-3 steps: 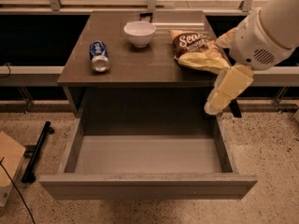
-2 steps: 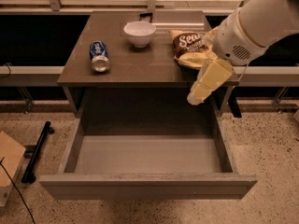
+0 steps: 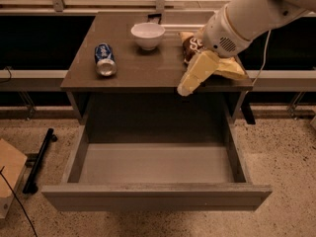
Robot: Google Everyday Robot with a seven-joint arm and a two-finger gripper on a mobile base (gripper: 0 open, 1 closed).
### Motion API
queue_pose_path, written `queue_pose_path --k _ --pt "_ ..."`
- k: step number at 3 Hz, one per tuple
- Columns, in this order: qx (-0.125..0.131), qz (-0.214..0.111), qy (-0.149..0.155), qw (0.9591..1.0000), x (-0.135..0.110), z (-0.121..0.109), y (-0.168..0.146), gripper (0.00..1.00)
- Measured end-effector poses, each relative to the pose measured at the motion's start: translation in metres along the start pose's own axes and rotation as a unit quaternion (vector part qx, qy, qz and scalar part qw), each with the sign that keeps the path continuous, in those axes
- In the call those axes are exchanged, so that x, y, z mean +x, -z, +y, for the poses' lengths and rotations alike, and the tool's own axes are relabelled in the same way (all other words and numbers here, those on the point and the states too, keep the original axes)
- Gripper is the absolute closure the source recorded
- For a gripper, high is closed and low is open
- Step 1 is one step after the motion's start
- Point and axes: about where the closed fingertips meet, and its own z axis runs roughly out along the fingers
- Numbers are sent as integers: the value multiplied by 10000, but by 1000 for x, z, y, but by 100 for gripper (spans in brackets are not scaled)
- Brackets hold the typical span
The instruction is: Place pepsi can into top drawer
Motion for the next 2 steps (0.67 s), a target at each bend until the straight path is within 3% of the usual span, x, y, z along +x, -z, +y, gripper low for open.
queue_pose_path --k 1,2 --pt "2 -24 1 10000 -2 -2 -1 0" --pt "173 -219 -282 9992 -7 -8 -13 0"
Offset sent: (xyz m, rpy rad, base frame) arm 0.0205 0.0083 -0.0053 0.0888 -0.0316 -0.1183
